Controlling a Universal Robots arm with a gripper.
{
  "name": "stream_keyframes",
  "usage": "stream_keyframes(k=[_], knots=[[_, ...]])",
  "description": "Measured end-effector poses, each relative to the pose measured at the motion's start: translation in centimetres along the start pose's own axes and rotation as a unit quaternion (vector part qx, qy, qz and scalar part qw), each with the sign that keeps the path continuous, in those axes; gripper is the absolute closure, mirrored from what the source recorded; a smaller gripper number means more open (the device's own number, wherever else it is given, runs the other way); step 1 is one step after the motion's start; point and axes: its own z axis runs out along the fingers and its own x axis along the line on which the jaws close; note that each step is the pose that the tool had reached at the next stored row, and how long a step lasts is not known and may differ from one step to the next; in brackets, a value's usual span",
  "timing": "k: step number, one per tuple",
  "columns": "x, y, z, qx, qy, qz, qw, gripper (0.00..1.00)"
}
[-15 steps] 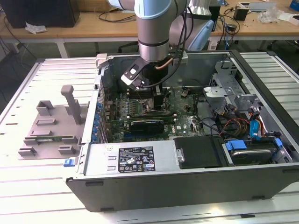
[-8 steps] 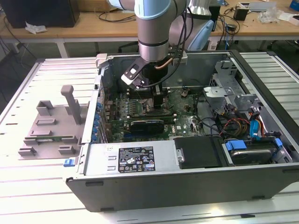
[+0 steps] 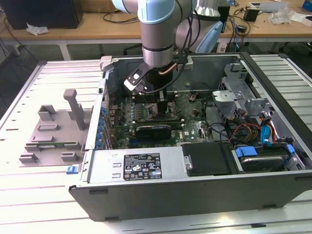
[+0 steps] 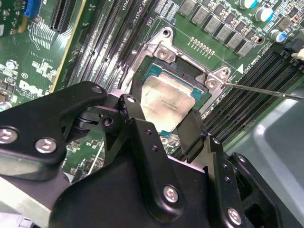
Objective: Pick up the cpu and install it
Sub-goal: 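Place the cpu into insertion slot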
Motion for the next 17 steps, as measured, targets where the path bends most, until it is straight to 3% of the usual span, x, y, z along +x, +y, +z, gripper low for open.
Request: stream_keyframes(k=[17], knots=[[0.14,0.13,0.55,0.0,-0.0001,0.002,1.0,0.46]])
